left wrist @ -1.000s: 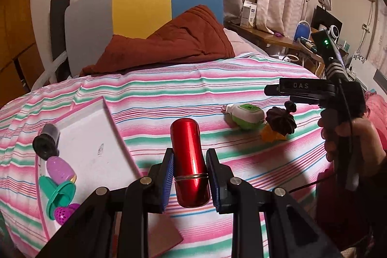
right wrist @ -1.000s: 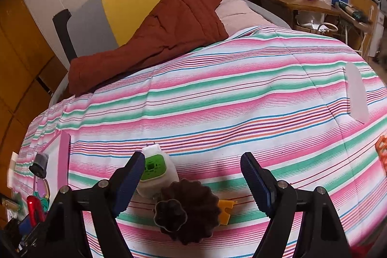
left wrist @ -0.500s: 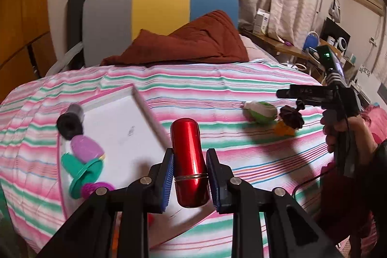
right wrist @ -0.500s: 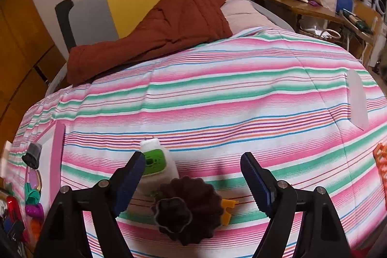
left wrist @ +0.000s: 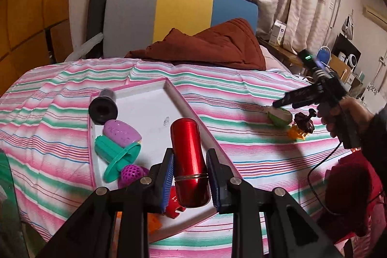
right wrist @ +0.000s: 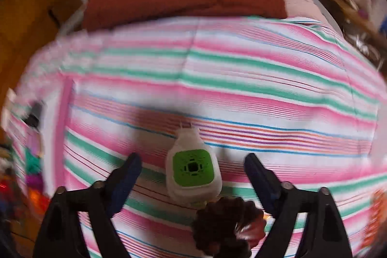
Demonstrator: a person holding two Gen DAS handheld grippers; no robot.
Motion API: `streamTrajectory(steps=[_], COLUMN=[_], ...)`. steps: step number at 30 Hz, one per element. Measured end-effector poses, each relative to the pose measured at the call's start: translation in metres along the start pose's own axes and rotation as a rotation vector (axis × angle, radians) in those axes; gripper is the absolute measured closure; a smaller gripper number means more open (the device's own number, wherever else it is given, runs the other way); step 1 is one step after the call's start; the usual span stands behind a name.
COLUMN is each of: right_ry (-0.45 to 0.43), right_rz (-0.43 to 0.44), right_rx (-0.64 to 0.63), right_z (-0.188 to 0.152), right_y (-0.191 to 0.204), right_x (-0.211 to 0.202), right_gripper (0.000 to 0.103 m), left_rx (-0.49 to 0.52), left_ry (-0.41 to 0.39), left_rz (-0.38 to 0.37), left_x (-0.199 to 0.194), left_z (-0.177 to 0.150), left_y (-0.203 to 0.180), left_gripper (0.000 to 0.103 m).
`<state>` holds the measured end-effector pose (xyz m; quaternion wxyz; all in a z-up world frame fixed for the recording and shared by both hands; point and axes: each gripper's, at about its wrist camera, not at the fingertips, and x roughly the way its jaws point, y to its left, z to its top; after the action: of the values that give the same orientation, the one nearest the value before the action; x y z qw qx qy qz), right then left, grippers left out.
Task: Organize rigid objects
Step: 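Carry the red cylinder over the tray while the right gripper grasps the white green-faced bottle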
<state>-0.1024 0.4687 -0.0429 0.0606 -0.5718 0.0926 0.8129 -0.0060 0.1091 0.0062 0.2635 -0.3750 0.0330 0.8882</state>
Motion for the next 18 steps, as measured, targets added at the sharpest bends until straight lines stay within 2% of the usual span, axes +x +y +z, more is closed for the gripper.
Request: streamTrajectory(steps=[4,5,7,9,14,16,18], right_ry=[0.141,0.152,0.147,0.124,0.025,0.014,-0.02], right_rz=[-0.09,-0.107,-0.124,-0.121,0.027,0.073,0.049], right_rx=[-0.074,-0.082,-0.104,-0.127,-0.199,-0.238,-0.266], right_z=[0.006,0.006,0.001,-0.007,-0.041,-0.057,-0.069], right_y=[0.015,0.017,0.026,0.037,0.074,0.087,0.094], right_x=[0.031,0.036,0.038,0.035,0.018,0.02,0.023], right_gripper=[0.013,0.022,0.05,0.051,0.051,0.05,0.05], left_rx=[-0.017,-0.024,-0.032,-0.04,-0.071,-0.077,-0.083], left_ry=[-0.002,0.0,0.003,0.006,0.01,0.011,0.017], left_rz=[0.004,0.005,0.012,0.021,0.048,0.061,0.07], left_x=[-0.003,-0.003,-0.004,-0.003,-0.005,-0.005,-0.005], left_z=[-0.001,-0.002,-0.004,-0.005,-0.01,-0.011,-0.013], left_y=[0.007,0.01,0.014,0.018,0.032,0.036,0.04], left_gripper=[0.077,0.077,0.077,0.077,0.077,0.077,0.077])
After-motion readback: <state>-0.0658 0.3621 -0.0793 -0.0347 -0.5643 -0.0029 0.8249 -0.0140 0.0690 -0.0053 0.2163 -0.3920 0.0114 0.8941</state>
